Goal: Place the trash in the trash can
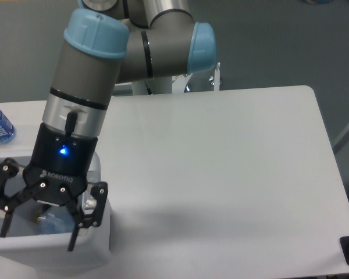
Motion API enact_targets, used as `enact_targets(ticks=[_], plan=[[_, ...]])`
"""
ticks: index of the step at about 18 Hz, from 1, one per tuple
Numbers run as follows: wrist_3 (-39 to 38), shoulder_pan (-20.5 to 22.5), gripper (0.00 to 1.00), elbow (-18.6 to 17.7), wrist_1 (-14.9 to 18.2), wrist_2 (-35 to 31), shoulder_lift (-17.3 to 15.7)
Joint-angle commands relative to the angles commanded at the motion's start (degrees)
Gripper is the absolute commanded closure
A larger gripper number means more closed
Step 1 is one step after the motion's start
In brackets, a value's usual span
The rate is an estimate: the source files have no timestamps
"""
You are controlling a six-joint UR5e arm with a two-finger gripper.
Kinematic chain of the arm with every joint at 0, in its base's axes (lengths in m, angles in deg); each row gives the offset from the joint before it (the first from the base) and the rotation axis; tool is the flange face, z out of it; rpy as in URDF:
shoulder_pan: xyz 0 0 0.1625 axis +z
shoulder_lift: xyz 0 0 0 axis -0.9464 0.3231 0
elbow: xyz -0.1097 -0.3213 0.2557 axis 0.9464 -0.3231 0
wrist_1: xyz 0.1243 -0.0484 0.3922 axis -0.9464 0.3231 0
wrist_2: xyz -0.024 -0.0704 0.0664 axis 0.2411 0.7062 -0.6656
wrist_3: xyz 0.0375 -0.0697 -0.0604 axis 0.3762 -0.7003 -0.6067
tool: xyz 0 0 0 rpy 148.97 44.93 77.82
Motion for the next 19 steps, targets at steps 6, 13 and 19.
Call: enact_targets(ticks=[6, 13, 19], plan=[[3.8, 8.7, 0.00, -0.3, 0.5, -5.6, -2.8], [26.5, 14.9, 0.00, -6.9, 8.9, -26.0, -10.5], [49.0, 16.7, 0.00, -11.2, 18.2, -33.4, -13.4]])
